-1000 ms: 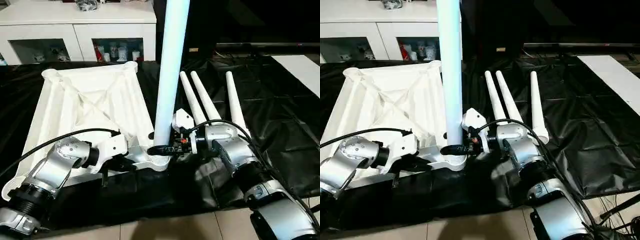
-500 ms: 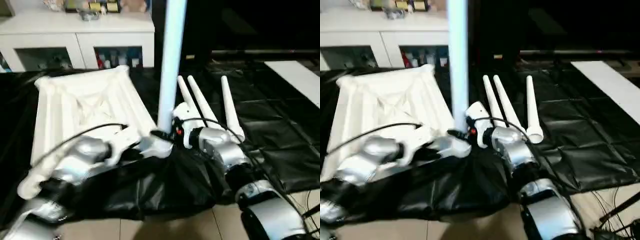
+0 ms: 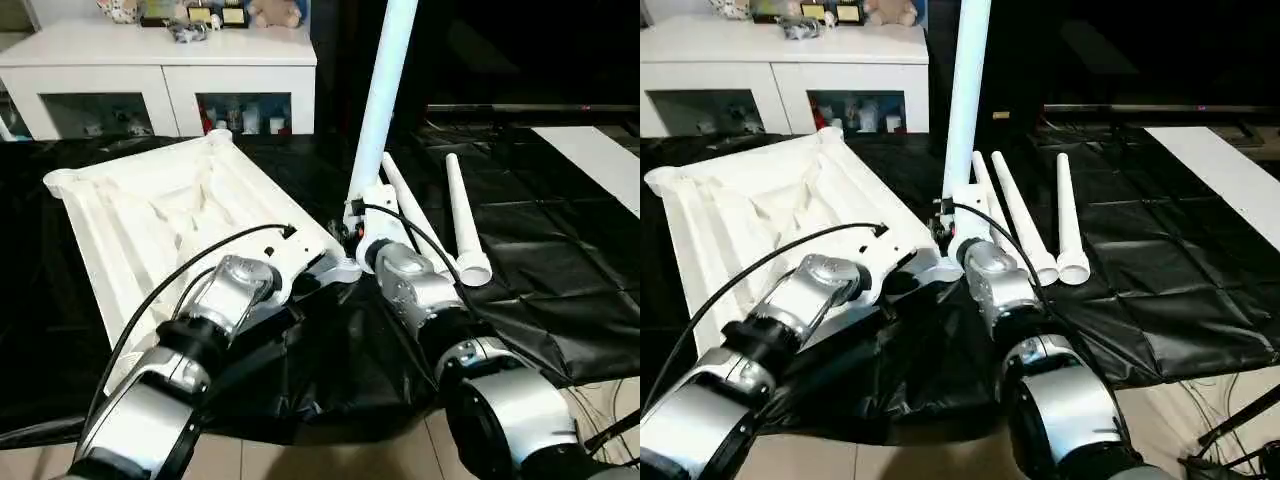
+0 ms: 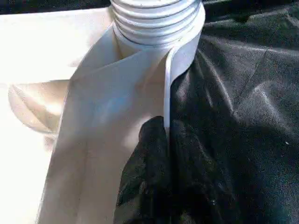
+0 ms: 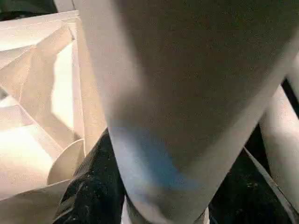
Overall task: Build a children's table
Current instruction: Insert table leg to table base
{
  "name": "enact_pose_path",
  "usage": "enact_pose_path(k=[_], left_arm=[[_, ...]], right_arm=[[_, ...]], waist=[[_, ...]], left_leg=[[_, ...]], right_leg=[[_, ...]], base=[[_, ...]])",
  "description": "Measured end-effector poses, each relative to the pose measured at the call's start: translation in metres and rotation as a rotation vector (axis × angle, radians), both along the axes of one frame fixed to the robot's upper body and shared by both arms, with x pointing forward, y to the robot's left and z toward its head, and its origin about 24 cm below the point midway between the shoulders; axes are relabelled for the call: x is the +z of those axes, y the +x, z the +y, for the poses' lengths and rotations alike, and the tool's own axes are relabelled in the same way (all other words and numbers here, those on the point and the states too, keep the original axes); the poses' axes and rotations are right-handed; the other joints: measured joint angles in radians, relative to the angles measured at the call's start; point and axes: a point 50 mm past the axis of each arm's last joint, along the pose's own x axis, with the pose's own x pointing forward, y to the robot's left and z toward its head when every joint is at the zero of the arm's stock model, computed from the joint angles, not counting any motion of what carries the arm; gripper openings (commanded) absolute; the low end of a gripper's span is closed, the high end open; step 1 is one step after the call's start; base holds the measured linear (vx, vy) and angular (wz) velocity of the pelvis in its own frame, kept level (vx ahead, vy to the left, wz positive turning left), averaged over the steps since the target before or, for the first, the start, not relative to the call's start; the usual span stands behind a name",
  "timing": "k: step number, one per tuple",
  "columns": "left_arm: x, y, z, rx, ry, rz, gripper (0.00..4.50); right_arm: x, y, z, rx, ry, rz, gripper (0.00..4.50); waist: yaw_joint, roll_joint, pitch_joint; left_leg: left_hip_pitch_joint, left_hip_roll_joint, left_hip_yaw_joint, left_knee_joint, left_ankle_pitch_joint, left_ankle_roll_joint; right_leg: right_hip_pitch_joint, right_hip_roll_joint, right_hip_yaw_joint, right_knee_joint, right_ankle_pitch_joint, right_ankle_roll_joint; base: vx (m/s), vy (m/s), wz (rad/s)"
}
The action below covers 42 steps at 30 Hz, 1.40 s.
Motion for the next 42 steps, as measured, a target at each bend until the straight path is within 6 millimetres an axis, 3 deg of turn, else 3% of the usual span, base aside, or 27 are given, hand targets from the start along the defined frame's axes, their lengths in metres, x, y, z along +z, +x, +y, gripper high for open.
enact_pose_path(k=[7, 9, 16, 26, 28, 29, 32, 34, 42], left_arm=[[-0.002, 0.001, 0.002, 0.006, -0.005, 0.002, 0.00], [-0.002, 0.001, 0.002, 0.004, -0.005, -0.002, 0.00], [0.001, 0.004, 0.011, 0.021, 0.003, -0.033, 0.00], [0.004, 0.006, 0.014, 0.020, 0.000, -0.060, 0.00], [0.005, 0.006, 0.014, 0.019, -0.002, -0.065, 0.00], [0.006, 0.007, 0.014, 0.018, -0.004, -0.068, 0.00], [0.007, 0.007, 0.015, 0.014, -0.008, -0.071, 0.00], [0.007, 0.007, 0.016, 0.015, -0.007, -0.071, 0.00], [0.008, 0.007, 0.016, 0.006, -0.009, -0.078, 0.00]], right_arm=[[0.001, 0.001, 0.001, -0.002, -0.008, -0.014, 1.84], [0.001, 0.001, 0.001, 0.002, 0.007, -0.016, 2.40], [-0.005, -0.005, 0.007, 0.070, 0.077, 0.012, 3.02], [0.001, -0.004, 0.011, 0.144, 0.114, -0.022, 3.91], [0.003, -0.004, 0.011, 0.154, 0.128, -0.033, 3.91], [0.003, -0.004, 0.010, 0.150, 0.134, -0.034, 3.55], [0.004, -0.002, 0.006, 0.146, 0.162, -0.036, 3.56], [0.005, -0.002, 0.007, 0.155, 0.169, -0.038, 3.14], [0.006, -0.001, 0.002, 0.152, 0.153, -0.042, 2.61]], waist=[[0.000, -0.001, 0.000], [0.000, -0.001, 0.001], [-0.009, 0.000, 0.004], [-0.006, -0.002, 0.002], [-0.006, -0.002, 0.002], [-0.005, -0.001, 0.002], [-0.004, 0.003, 0.002], [-0.005, 0.004, 0.002], [-0.005, 0.004, 0.002]], left_leg=[[-0.004, 0.000, 0.000, -0.002, 0.000, 0.000], [-0.005, 0.000, 0.000, -0.003, 0.000, 0.000], [-0.009, -0.001, -0.003, -0.008, 0.000, 0.000], [-0.010, 0.000, 0.003, -0.019, 0.000, 0.000], [-0.010, 0.001, 0.004, -0.019, 0.000, 0.000], [-0.010, 0.001, 0.005, -0.019, 0.000, 0.000], [-0.010, 0.003, 0.007, -0.020, 0.000, 0.000], [-0.010, 0.004, 0.008, -0.020, 0.000, 0.000], [-0.010, 0.005, 0.010, -0.020, 0.000, 0.000]], right_leg=[[-0.005, 0.000, 0.000, 0.000, 0.000, 0.000], [-0.006, 0.000, 0.000, 0.000, 0.000, 0.000], [-0.011, 0.000, -0.002, -0.005, 0.000, 0.000], [-0.016, 0.000, -0.001, -0.013, 0.023, -0.003], [-0.015, 0.001, -0.002, -0.013, 0.027, -0.001], [-0.015, 0.001, -0.002, -0.013, 0.028, -0.001], [-0.015, 0.001, -0.002, -0.012, 0.028, -0.001], [-0.015, 0.002, -0.002, -0.012, 0.030, -0.004], [-0.015, 0.002, -0.002, -0.013, 0.031, -0.006]], base=[[0.000, 0.000, 0.00], [0.000, 0.000, 0.00], [0.000, 0.000, 0.00], [0.000, 0.000, 0.00], [0.000, 0.000, 0.00], [0.000, 0.000, 0.00], [0.000, 0.000, 0.00], [0.000, 0.000, 0.00], [0.000, 0.000, 0.00]])
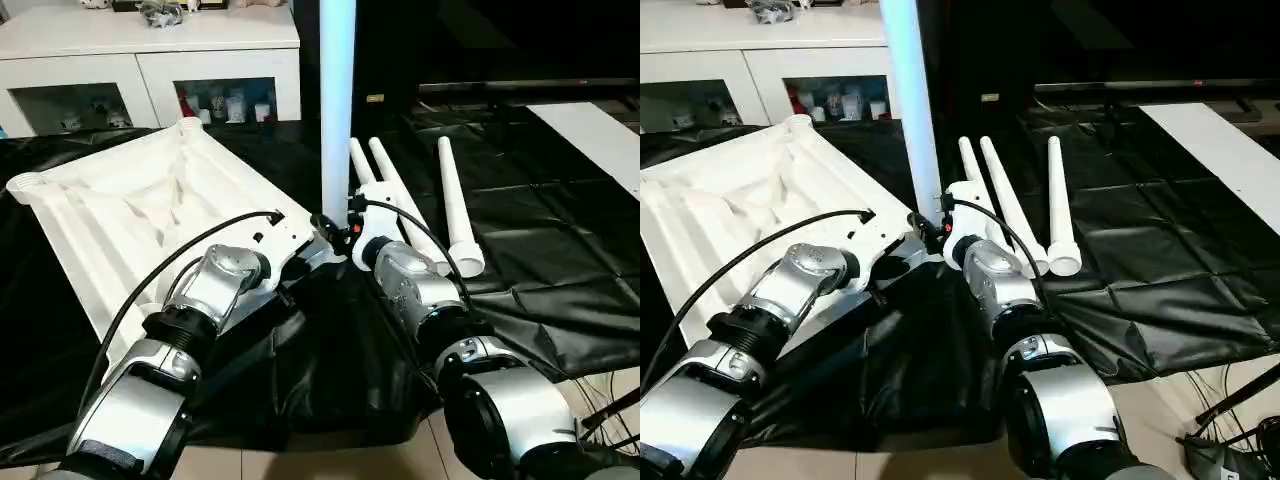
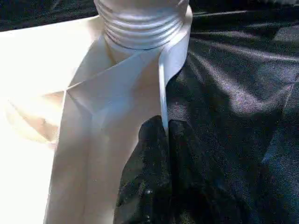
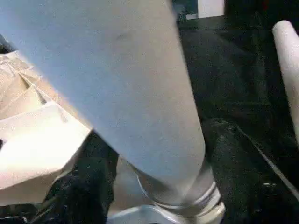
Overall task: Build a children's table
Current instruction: Insert table leg to table base
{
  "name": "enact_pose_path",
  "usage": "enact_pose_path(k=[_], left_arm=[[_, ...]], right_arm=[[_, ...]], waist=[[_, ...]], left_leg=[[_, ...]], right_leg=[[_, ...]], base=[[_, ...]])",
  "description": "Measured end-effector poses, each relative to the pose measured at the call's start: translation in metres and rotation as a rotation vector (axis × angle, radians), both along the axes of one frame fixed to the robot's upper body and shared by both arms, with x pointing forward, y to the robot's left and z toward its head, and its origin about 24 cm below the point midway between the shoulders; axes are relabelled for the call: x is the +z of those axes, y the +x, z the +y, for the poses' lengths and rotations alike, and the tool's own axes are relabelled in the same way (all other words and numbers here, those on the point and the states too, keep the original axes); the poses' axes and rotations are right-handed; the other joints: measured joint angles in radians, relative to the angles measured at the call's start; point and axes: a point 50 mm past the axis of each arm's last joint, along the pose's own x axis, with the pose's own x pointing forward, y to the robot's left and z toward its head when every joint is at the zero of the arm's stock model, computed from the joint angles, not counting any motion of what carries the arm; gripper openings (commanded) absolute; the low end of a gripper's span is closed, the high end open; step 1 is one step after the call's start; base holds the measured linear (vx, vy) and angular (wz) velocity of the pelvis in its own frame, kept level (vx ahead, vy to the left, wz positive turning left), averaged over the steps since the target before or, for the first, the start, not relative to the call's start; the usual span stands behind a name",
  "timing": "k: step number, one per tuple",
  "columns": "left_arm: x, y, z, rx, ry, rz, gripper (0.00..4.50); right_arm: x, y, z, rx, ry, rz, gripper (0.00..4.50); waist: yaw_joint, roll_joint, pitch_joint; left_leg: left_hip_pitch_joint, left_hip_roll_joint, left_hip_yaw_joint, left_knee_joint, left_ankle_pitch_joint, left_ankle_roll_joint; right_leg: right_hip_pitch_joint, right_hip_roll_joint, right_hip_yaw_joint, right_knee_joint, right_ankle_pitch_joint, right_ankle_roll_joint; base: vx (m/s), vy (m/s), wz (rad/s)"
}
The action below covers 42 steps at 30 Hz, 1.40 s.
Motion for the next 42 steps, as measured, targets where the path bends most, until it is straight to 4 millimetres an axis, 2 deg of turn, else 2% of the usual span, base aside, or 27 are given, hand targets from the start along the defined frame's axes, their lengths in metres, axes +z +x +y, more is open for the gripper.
enact_pose_path(k=[7, 15, 24, 28, 29, 34, 38, 42], left_arm=[[0.003, -0.001, 0.007, -0.045, 0.014, -0.012, 0.00], [0.007, -0.003, 0.023, -0.085, 0.046, -0.035, 0.00], [0.013, -0.010, 0.038, -0.136, 0.077, -0.078, 0.00], [0.019, -0.014, 0.045, -0.182, 0.083, -0.122, 0.00], [0.020, -0.015, 0.048, -0.194, 0.080, -0.131, 0.28], [0.022, -0.027, 0.062, -0.249, 0.069, -0.122, 0.67], [0.021, -0.032, 0.071, -0.272, 0.089, -0.111, 0.96], [0.027, -0.033, 0.074, -0.283, 0.059, -0.145, 1.33]], right_arm=[[0.000, 0.000, -0.006, 0.037, -0.002, 0.002, 2.22], [0.004, 0.000, -0.011, 0.140, -0.009, -0.014, 2.08], [0.010, 0.000, -0.015, 0.246, 0.011, -0.026, 1.98], [0.017, 0.000, -0.023, 0.307, 0.035, -0.033, 1.95], [0.018, -0.001, -0.026, 0.325, 0.043, -0.034, 1.95], [0.035, -0.002, -0.030, 0.437, 0.135, -0.066, 1.90], [0.046, -0.001, -0.033, 0.462, 0.154, -0.109, 1.87], [0.053, -0.001, -0.038, 0.484, 0.139, -0.139, 1.87]], waist=[[-0.002, 0.002, 0.001], [-0.010, 0.002, 0.001], [-0.024, -0.005, 0.004], [-0.023, -0.007, 0.006], [-0.023, -0.007, 0.007], [-0.014, -0.009, 0.011], [-0.001, -0.012, 0.015], [0.010, -0.014, 0.026]], left_leg=[[-0.001, 0.001, 0.001, 0.000, 0.000, 0.000], [-0.003, 0.004, 0.003, 0.001, 0.002, -0.002], [-0.010, 0.006, 0.004, 0.004, 0.010, 0.006], [-0.023, 0.009, 0.004, 0.015, 0.008, 0.010], [-0.027, 0.009, 0.004, 0.020, 0.007, 0.013], [-0.043, 0.012, 0.003, 0.035, 0.006, 0.015], [-0.045, 0.014, 0.003, 0.041, 0.006, 0.015], [-0.047, 0.017, 0.005, 0.050, 0.006, 0.014]], right_leg=[[-0.001, 0.000, 0.000, 0.000, 0.000, 0.000], [-0.005, 0.002, -0.001, 0.000, -0.001, -0.001], [-0.009, 0.004, -0.001, -0.001, -0.003, -0.003], [-0.024, 0.004, -0.003, 0.007, -0.002, -0.003], [-0.027, 0.004, -0.003, 0.011, -0.003, -0.003], [-0.041, 0.004, -0.003, 0.021, -0.002, -0.002], [-0.042, 0.004, -0.003, 0.027, -0.002, -0.002], [-0.043, 0.004, -0.005, 0.034, -0.002, -0.002]], base=[[0.000, 0.000, 0.00], [0.000, 0.000, 0.00], [0.000, 0.000, 0.00], [0.000, 0.000, 0.00], [0.000, 0.000, 0.00], [0.000, 0.000, 0.00], [0.000, 0.000, 0.00], [0.000, 0.000, 0.00]])
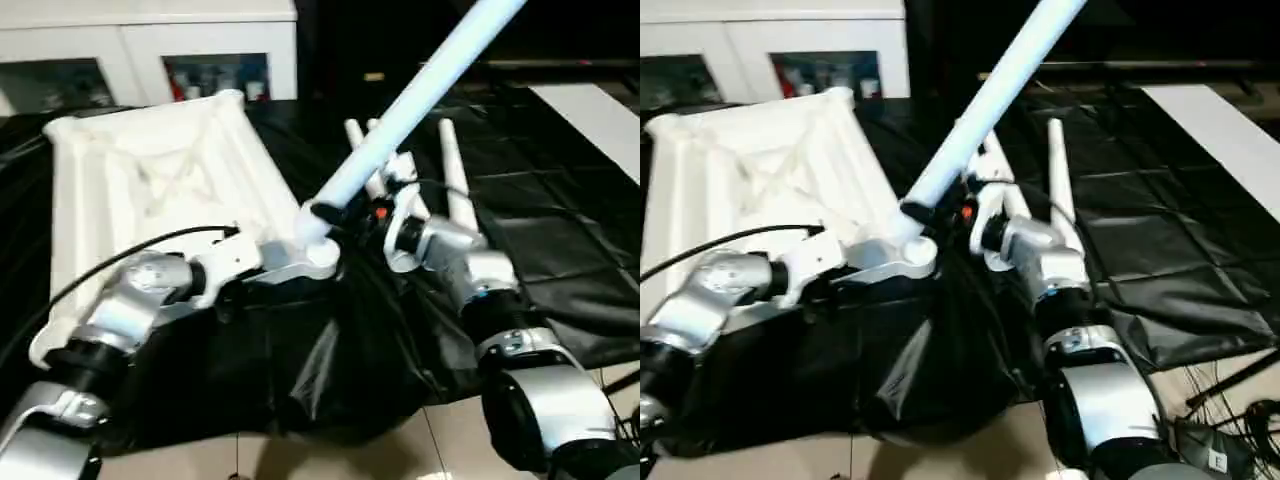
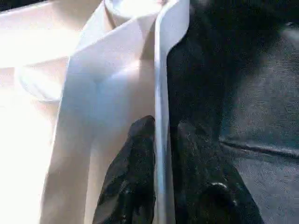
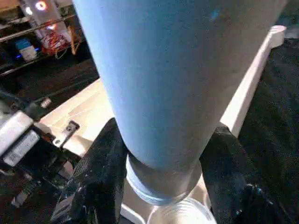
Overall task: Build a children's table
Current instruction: Insert table leg to table base
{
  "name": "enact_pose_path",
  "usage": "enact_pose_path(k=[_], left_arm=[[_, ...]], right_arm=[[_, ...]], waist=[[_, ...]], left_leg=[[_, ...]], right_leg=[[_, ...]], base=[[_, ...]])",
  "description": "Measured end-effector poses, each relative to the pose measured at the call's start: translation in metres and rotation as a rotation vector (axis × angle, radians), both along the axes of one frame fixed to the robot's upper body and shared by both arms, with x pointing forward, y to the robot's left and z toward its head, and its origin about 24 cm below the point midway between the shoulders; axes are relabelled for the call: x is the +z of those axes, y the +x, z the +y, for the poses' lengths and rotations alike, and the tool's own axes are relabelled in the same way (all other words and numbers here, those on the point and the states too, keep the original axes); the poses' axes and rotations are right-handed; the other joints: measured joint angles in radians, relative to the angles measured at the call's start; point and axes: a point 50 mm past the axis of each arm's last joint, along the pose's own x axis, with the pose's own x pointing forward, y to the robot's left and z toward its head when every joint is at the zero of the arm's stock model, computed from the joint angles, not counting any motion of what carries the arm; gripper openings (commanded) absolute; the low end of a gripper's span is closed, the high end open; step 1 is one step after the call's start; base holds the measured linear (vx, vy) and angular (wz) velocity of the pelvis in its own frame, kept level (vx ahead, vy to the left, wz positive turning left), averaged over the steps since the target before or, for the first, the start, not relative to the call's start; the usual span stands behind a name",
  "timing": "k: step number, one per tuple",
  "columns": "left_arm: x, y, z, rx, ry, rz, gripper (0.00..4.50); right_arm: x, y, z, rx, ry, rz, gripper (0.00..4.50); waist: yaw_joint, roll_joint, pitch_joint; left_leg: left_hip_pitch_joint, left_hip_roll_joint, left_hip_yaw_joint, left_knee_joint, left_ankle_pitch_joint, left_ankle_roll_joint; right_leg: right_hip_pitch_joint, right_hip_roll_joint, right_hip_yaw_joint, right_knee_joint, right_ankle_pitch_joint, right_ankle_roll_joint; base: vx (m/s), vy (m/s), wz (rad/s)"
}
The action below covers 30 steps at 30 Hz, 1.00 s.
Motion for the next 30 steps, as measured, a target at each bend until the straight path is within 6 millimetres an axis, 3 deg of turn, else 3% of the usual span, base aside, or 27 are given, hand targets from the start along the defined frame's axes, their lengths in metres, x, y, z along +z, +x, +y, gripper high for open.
enact_pose_path(k=[4, 11, 14, 17, 20, 22, 24, 30], left_arm=[[0.027, 0.004, -0.002, -0.013, -0.133, -0.073, 1.43], [0.094, 0.013, -0.010, -0.067, -0.502, -0.166, 2.09], [0.107, 0.010, -0.028, -0.133, -0.644, -0.137, 2.15], [0.112, 0.009, -0.048, -0.171, -0.751, -0.096, 2.52], [0.117, 0.011, -0.059, -0.180, -0.795, -0.090, 2.61], [0.121, 0.013, -0.067, -0.185, -0.823, -0.093, 2.94], [0.129, 0.014, -0.070, -0.192, -0.841, -0.099, 2.96], [0.160, 0.018, -0.065, -0.198, -0.958, -0.126, 3.55]], right_arm=[[-0.001, -0.001, -0.004, 0.040, -0.075, 0.000, 1.87], [0.005, -0.002, -0.006, 0.117, -0.186, -0.028, 1.87], [0.004, -0.005, 0.000, 0.159, -0.222, -0.036, 1.87], [0.006, -0.008, 0.010, 0.197, -0.267, -0.067, 1.87], [0.004, -0.013, 0.017, 0.235, -0.282, -0.079, 1.87], [-0.005, -0.019, 0.023, 0.274, -0.290, -0.063, 1.87], [-0.009, -0.021, 0.026, 0.293, -0.321, -0.059, 1.87], [-0.010, -0.022, 0.027, 0.295, -0.341, -0.061, 1.87]], waist=[[0.011, 0.001, 0.004], [0.021, 0.000, 0.005], [0.021, 0.000, 0.005], [0.020, 0.000, 0.005], [0.019, 0.000, 0.005], [0.019, -0.001, 0.006], [0.019, -0.001, 0.006], [0.020, -0.001, 0.006]], left_leg=[[-0.004, 0.001, 0.000, 0.007, 0.000, 0.000], [-0.004, 0.002, 0.000, 0.013, 0.000, 0.000], [-0.005, 0.002, 0.000, 0.015, 0.000, 0.000], [-0.004, 0.002, 0.000, 0.018, 0.000, 0.000], [-0.004, 0.003, 0.000, 0.019, 0.001, -0.001], [-0.005, 0.003, 0.000, 0.020, 0.001, 0.000], [-0.005, 0.003, 0.000, 0.021, 0.001, 0.000], [-0.005, 0.003, 0.000, 0.021, 0.001, 0.000]], right_leg=[[-0.002, 0.000, 0.000, 0.004, 0.001, 0.000], [-0.003, 0.000, 0.000, 0.011, 0.001, 0.000], [-0.003, 0.000, 0.000, 0.014, 0.001, 0.000], [-0.003, 0.000, 0.000, 0.017, 0.001, 0.000], [-0.003, 0.000, 0.000, 0.017, 0.001, 0.000], [-0.003, 0.000, 0.000, 0.018, 0.001, 0.001], [-0.003, 0.000, 0.000, 0.018, 0.001, 0.001], [-0.003, 0.000, 0.000, 0.018, 0.001, 0.001]], base=[[0.000, 0.000, 0.00], [0.000, 0.000, 0.00], [0.000, 0.000, 0.00], [0.000, 0.000, 0.00], [0.000, 0.000, 0.00], [0.000, 0.000, 0.00], [0.000, 0.000, 0.00], [0.000, 0.000, 0.00]])
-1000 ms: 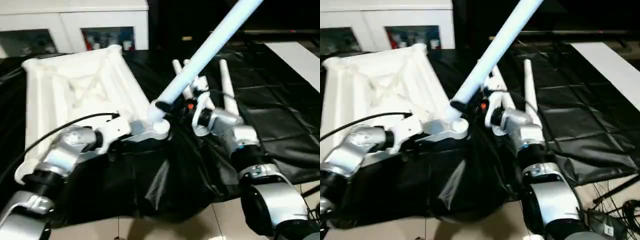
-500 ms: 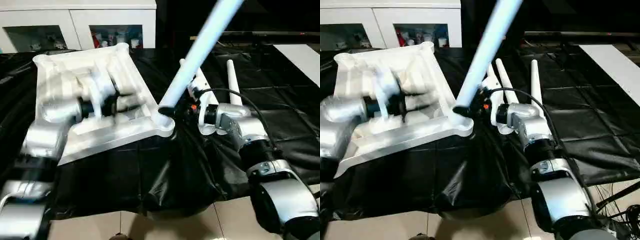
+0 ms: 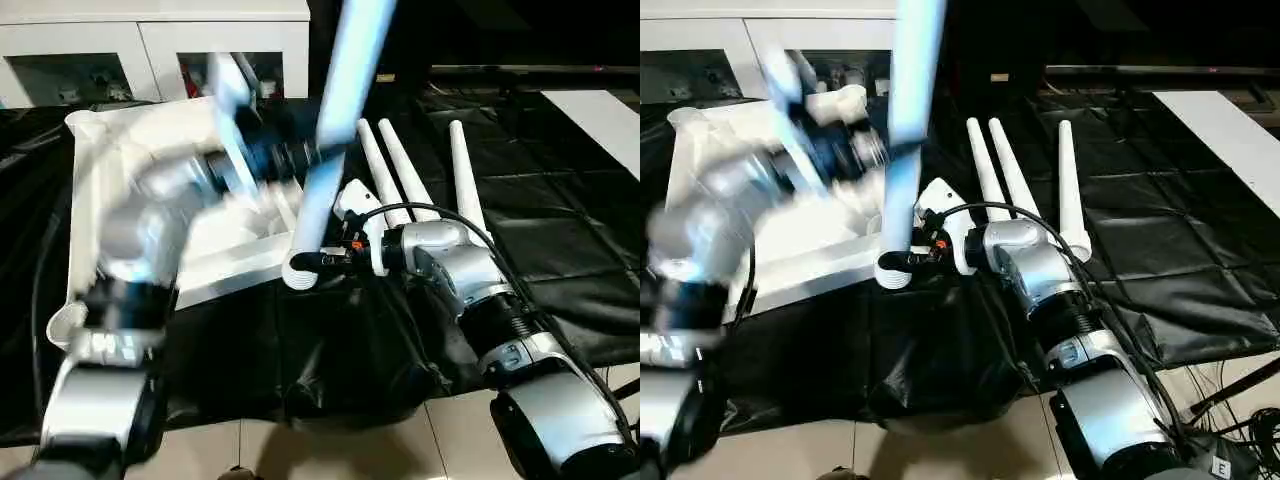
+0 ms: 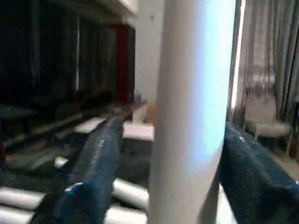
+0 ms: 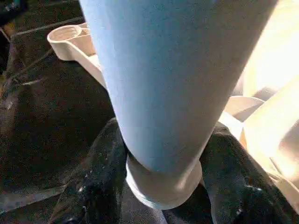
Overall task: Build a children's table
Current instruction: Insert table leg to table base
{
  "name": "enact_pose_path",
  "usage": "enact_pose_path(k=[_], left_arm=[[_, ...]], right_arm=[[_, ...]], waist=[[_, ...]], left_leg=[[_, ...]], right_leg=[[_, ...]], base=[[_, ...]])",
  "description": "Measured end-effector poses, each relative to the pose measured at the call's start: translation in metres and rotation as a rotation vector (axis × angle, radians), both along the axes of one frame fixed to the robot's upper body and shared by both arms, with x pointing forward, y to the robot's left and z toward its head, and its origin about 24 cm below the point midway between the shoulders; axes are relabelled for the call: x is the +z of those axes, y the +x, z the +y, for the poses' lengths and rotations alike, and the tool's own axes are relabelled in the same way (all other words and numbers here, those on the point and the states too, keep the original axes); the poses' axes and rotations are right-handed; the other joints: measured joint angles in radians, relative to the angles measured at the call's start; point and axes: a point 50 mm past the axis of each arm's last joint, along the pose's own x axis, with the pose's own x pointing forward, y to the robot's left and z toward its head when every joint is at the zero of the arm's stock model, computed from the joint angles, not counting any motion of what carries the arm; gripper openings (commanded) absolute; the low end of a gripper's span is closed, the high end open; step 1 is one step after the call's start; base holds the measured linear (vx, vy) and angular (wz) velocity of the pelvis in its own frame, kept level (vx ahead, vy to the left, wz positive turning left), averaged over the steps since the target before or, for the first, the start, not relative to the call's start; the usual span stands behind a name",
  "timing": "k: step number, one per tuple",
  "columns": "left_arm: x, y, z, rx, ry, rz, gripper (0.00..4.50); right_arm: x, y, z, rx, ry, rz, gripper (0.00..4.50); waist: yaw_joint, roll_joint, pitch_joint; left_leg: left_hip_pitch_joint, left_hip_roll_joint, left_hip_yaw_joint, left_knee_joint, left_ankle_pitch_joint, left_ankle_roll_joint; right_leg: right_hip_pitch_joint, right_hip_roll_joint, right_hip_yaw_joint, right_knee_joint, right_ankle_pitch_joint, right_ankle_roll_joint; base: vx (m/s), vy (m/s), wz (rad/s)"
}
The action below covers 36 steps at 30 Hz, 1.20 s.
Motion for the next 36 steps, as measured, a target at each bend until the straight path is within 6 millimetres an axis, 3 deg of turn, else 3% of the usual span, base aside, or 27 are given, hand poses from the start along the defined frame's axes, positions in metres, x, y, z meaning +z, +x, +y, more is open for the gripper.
enact_pose_path(k=[5, 28, 36], left_arm=[[0.0063, 0.0017, 0.0029, 0.016, -0.031, 0.011, 3.81], [0.0047, 0.0009, 0.0057, 0.020, 0.114, 0.091, 1.84], [0.0073, 0.0043, 0.0051, 0.063, 0.124, 0.117, 1.67]], right_arm=[[-0.0006, 0.0001, 0.0005, -0.006, -0.008, -0.003, 1.87], [-0.0011, 0.0010, -0.0002, -0.024, -0.015, -0.008, 1.87], [-0.0012, 0.0009, 0.0002, -0.023, -0.014, -0.007, 1.87]], waist=[[0.000, 0.000, 0.000], [0.002, 0.000, 0.000], [0.002, 0.000, 0.000]], left_leg=[[0.000, 0.000, 0.000, 0.001, 0.000, 0.000], [-0.001, 0.001, -0.002, 0.009, 0.000, 0.000], [-0.001, 0.001, -0.002, 0.012, 0.000, 0.000]], right_leg=[[0.000, 0.000, 0.000, 0.000, 0.000, 0.000], [0.000, 0.000, 0.000, 0.008, 0.000, 0.000], [0.000, 0.000, 0.000, 0.012, 0.000, 0.000]], base=[[0.000, 0.000, 0.00], [0.000, 0.000, 0.00], [0.000, 0.000, 0.00]])
